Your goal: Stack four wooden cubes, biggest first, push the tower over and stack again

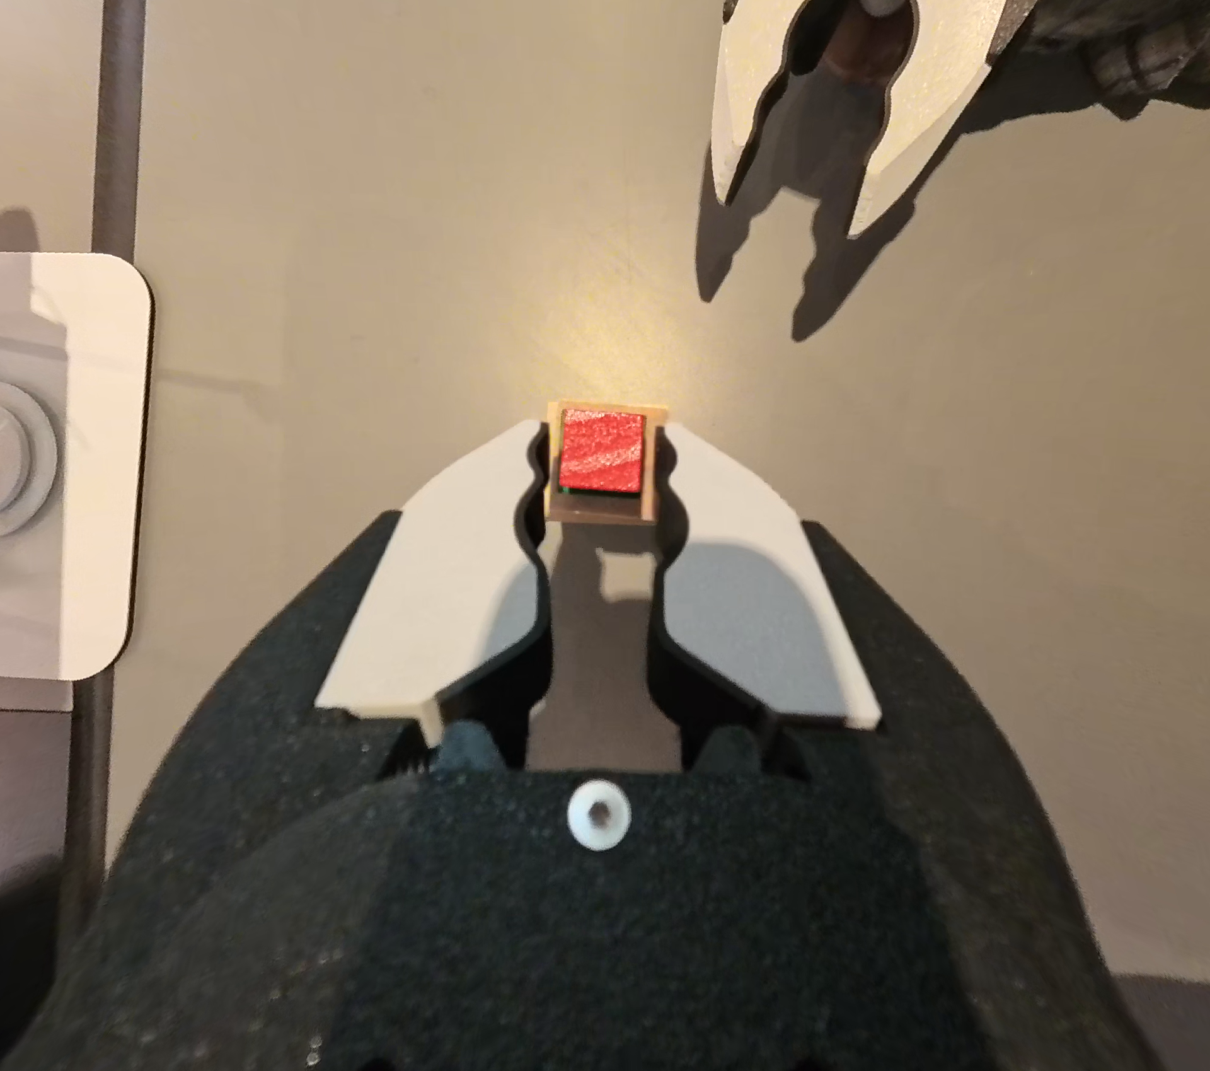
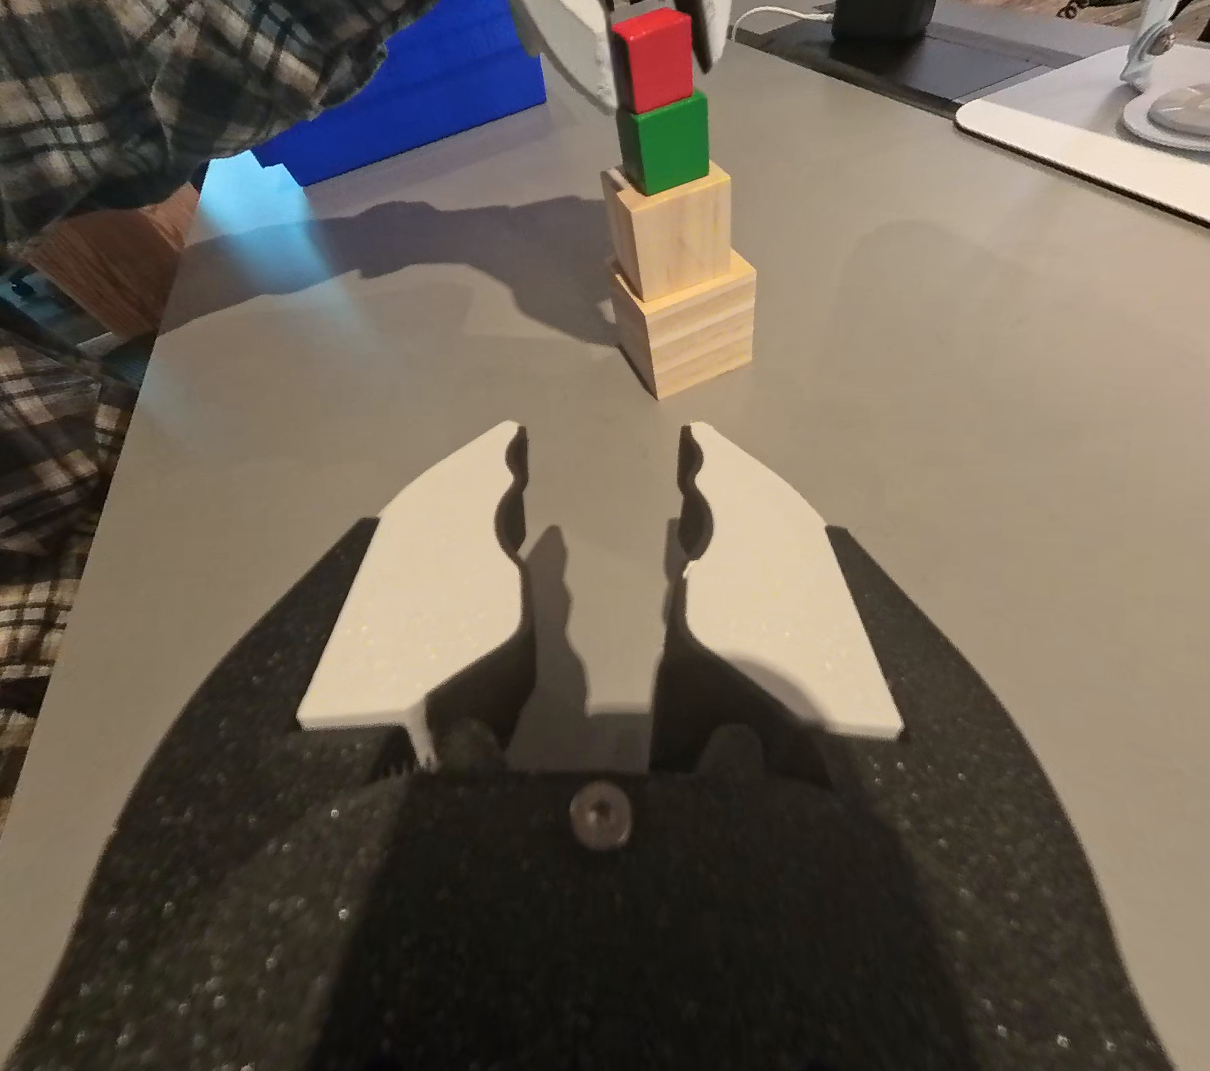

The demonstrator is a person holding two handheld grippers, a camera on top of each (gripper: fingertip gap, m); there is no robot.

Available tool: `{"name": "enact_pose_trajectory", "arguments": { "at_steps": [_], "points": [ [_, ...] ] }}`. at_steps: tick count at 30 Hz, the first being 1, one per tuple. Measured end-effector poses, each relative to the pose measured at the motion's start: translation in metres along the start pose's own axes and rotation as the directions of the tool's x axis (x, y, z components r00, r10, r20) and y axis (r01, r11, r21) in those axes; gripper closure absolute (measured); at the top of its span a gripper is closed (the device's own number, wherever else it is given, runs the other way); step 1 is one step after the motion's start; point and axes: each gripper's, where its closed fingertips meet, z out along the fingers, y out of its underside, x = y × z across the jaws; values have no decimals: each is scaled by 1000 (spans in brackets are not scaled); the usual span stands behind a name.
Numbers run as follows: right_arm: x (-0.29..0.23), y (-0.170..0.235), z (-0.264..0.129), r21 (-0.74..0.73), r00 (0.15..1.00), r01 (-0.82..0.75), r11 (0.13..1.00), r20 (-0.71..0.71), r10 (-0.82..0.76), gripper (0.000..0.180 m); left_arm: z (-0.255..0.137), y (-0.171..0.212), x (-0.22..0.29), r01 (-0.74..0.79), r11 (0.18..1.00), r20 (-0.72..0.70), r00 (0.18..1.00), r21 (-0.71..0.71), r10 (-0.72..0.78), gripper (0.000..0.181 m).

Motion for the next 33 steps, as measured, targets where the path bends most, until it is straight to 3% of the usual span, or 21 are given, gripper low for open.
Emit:
{"name": "enact_pose_trajectory", "arguments": {
  "at_steps": [5, 9, 14, 20, 21, 22, 23, 28, 33],
  "points": [
    [0, -1, -1, 5, 1000, 0, 1000, -2, 0, 135, -18, -3, 0, -5, 999, 16, 1000, 52, 5, 131],
    [1, -1, -2, 5, 1000, -1, 1000, -11, 1, 132, -58, -6, -1, 75, 968, 58, 994, 238, -91, 104],
    [4, 0, 0, -11, 999, 1, 1000, -41, -2, 127, -92, 26, -4, 189, 828, 141, 942, 528, -305, 95],
    [18, 2, 2, -49, 987, -52, 997, -156, 43, 118, -99, 97, -12, 231, 645, 198, 830, 729, -521, 96],
    [23, 1, 0, -74, 980, -63, 995, -195, 48, 124, -101, 107, -15, 231, 630, 211, 811, 741, -545, 98],
    [24, 4, -3, -122, 975, -87, 989, -213, 59, 163, -102, 118, -18, 227, 623, 233, 789, 749, -568, 100],
    [28, 8, -6, -171, 966, -138, 976, -242, 94, 180, -105, 127, -22, 220, 620, 260, 766, 753, -588, 101],
    [36, 6, -9, -212, 850, -483, 849, -344, 398, 180, -113, 156, -32, 208, 676, 402, 668, 707, -627, 103],
    [42, -6, 9, -223, 771, -604, 765, -408, 489, 180, -110, 167, -31, 253, 674, 400, 644, 694, -652, 103]
  ]
}}
